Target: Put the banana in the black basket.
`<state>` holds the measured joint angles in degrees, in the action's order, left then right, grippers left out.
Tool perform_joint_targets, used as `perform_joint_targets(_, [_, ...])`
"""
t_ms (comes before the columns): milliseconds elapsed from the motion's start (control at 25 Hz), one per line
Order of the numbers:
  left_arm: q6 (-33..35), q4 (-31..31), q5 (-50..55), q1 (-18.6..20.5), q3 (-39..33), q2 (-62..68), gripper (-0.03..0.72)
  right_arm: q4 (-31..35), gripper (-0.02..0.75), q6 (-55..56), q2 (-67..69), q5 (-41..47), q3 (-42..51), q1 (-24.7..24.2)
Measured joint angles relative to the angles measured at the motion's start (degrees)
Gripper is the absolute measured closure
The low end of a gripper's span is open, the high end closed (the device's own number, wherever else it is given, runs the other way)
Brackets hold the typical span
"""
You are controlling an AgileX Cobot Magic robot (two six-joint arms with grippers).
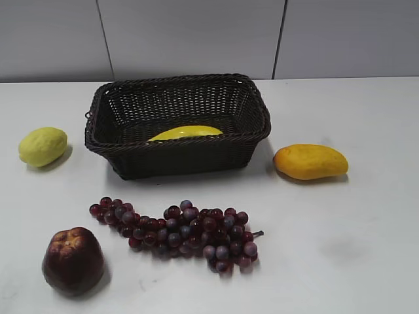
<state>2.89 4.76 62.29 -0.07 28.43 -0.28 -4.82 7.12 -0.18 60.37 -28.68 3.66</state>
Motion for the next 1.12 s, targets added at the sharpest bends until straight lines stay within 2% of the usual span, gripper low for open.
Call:
perform_joint_targets(360, [0.0, 0.0, 0.0, 0.0, 0.0, 0.0, 0.486, 3.9, 0.146, -2.5, -0.2, -0.1, 0.2, -1.3])
perform_joint_targets(1120, [0.0, 0.0, 0.0, 0.0, 0.0, 0.0, 0.486, 4.2, 0.146, -2.8, -0.2, -0.1, 0.2, -1.5])
